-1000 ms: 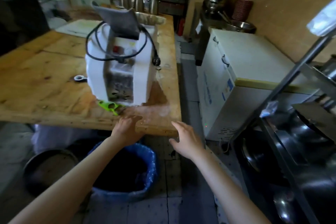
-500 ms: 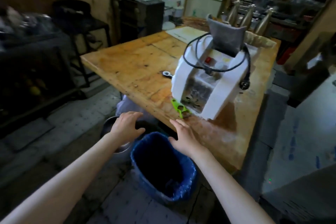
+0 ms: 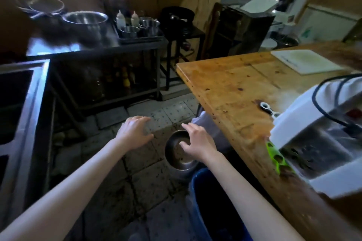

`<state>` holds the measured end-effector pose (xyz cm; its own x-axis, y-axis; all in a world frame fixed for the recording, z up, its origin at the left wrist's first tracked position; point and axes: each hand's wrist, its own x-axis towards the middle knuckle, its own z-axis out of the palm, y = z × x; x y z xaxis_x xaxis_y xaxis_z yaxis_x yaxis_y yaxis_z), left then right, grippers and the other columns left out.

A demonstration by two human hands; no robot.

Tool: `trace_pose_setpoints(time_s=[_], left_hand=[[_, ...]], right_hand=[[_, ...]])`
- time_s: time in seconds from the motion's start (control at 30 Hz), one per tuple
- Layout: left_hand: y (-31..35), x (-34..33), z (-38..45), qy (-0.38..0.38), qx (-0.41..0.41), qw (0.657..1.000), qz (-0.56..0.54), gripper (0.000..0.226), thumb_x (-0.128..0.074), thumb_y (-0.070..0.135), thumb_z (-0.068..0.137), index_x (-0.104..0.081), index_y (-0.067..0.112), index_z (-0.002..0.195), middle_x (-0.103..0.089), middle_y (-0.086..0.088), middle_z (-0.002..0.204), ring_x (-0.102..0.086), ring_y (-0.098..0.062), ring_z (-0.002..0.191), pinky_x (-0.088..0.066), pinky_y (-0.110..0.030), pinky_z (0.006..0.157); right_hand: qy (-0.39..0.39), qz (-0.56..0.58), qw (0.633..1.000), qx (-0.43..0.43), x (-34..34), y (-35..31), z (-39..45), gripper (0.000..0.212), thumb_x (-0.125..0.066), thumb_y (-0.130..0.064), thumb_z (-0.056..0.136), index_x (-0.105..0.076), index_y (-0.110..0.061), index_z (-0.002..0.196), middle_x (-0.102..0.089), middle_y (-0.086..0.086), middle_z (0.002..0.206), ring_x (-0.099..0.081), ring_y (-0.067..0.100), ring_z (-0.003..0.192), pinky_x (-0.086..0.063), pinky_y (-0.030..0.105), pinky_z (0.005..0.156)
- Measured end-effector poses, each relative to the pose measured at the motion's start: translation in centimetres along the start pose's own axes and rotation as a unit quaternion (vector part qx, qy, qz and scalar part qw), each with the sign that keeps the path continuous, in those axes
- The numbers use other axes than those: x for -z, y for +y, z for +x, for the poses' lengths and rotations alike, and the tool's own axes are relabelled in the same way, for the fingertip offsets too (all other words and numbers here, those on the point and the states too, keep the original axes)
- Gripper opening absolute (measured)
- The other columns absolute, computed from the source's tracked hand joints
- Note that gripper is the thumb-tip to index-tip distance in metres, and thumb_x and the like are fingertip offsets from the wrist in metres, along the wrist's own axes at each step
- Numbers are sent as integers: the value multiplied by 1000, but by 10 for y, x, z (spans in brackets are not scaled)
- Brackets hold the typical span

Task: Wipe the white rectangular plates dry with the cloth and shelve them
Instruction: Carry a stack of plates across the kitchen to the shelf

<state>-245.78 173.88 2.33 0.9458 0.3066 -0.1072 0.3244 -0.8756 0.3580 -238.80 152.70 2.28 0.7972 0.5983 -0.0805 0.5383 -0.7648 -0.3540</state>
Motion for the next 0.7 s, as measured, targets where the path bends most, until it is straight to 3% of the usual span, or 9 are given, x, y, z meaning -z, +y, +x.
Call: trace_pose_setpoints(time_s=[0.33,0.7], left_hand=[[-100,59,105,18,17,1000,-8,69,-67,42,83,-39,24,143,-39,-1,148,-32,-25,137,-32,-40,110],[-142,82,246,-12,0,1000,-9,70,-65,43,84,-36,25,145,-38,-1,148,-30,-24,138,-32,-40,110]], right_hand=[[-12,2,1000,14,-7,-71,147,65,-57,-36,89,-30,-20,147,-30,5,152,-26,23,139,-30,35,111],[-5,10,1000,-23,3,-72,295,65,-58,-34,89,-31,-20,147,-31,3,152,-27,22,139,-33,36,109]])
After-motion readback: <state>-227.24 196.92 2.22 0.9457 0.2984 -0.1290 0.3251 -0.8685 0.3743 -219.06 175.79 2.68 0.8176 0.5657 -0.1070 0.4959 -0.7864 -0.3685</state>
